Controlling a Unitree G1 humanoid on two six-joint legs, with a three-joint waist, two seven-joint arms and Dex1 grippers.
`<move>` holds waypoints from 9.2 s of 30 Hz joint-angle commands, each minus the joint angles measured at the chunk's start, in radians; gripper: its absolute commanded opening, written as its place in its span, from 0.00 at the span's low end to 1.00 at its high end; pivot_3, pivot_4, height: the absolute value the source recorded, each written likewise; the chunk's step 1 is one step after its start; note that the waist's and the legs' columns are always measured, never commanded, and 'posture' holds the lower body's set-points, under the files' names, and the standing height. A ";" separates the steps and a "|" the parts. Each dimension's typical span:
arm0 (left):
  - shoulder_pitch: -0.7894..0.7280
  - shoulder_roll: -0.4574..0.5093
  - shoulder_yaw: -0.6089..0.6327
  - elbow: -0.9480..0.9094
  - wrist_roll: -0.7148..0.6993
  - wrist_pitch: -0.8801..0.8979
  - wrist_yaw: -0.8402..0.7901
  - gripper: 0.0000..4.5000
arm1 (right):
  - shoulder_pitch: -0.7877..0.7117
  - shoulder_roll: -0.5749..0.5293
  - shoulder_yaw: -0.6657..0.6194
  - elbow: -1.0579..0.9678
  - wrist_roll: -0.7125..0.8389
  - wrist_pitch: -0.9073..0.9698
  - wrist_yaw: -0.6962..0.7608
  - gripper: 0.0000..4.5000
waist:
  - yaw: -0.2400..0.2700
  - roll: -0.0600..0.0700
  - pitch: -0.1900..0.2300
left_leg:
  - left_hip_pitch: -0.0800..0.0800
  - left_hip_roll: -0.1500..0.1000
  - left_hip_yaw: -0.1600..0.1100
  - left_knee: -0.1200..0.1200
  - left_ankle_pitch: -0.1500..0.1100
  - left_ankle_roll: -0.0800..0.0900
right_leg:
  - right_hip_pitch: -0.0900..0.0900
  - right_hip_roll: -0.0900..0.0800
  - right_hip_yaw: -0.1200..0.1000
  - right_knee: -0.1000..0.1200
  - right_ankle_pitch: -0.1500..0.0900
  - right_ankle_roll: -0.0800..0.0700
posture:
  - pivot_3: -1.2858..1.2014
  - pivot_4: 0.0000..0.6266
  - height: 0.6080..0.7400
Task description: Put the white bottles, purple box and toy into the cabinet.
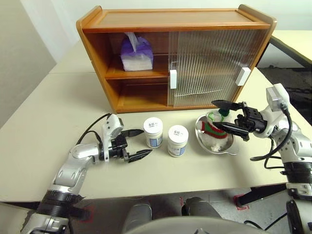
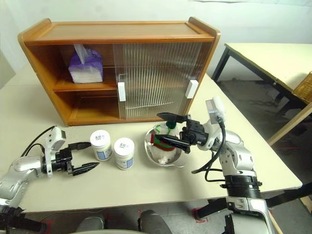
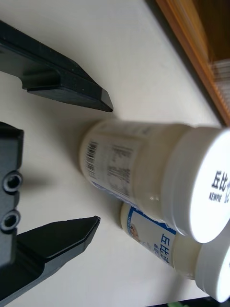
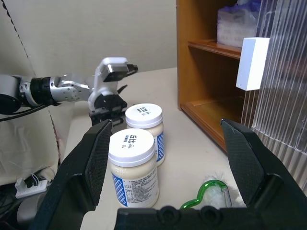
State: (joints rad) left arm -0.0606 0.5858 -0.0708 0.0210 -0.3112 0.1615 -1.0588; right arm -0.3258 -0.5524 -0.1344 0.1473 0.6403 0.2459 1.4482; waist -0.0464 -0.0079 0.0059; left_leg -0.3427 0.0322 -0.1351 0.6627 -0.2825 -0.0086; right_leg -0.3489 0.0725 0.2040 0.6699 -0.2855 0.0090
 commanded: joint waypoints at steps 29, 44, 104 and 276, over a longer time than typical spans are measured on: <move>-0.025 -0.121 0.066 0.086 0.031 0.002 0.217 0.69 | 0.011 0.155 -0.079 -0.025 0.064 -0.076 -0.162 1.00 | -0.010 0.002 -0.002 | 0.002 0.000 0.000 0.000 0.001 0.001 | 0.003 0.000 0.000 0.000 0.000 0.003 | 0.49 0.00 1.00; -0.251 -0.244 0.124 0.224 0.091 0.014 0.501 0.69 | 0.024 0.163 -0.018 -0.050 0.007 -0.137 -0.170 1.00 | -0.005 0.001 -0.001 | 0.003 -0.001 0.000 0.003 0.001 0.002 | 0.007 0.000 0.001 -0.002 0.002 0.007 | 0.49 0.00 1.00; -0.698 -0.333 0.149 0.889 0.201 -0.003 0.766 0.98 | 0.062 0.179 0.038 -0.106 -0.046 -0.185 -0.308 1.00 | -0.038 -0.004 0.002 | 0.000 -0.003 0.000 0.007 0.005 0.007 | 0.007 0.000 0.002 -0.005 0.007 0.019 | 0.47 0.00 1.00; -0.780 -0.377 -0.109 0.954 0.562 -0.217 0.854 0.00 | 0.094 0.187 0.118 -0.109 -0.068 -0.191 -0.268 1.00 | -0.040 -0.012 0.007 | -0.004 -0.020 -0.017 0.007 0.009 0.010 | 0.015 -0.005 0.003 -0.009 -0.002 0.030 | 0.46 0.00 1.00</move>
State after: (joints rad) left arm -0.8422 0.2045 -0.1769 0.9831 0.2470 -0.0566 -0.1956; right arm -0.2306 -0.3583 -0.0197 0.0456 0.5738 0.0490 1.1746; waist -0.0866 -0.0197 0.0134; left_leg -0.3467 0.0124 -0.1524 0.6696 -0.2739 0.0013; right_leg -0.3336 0.0670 0.2068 0.6607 -0.2871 0.0396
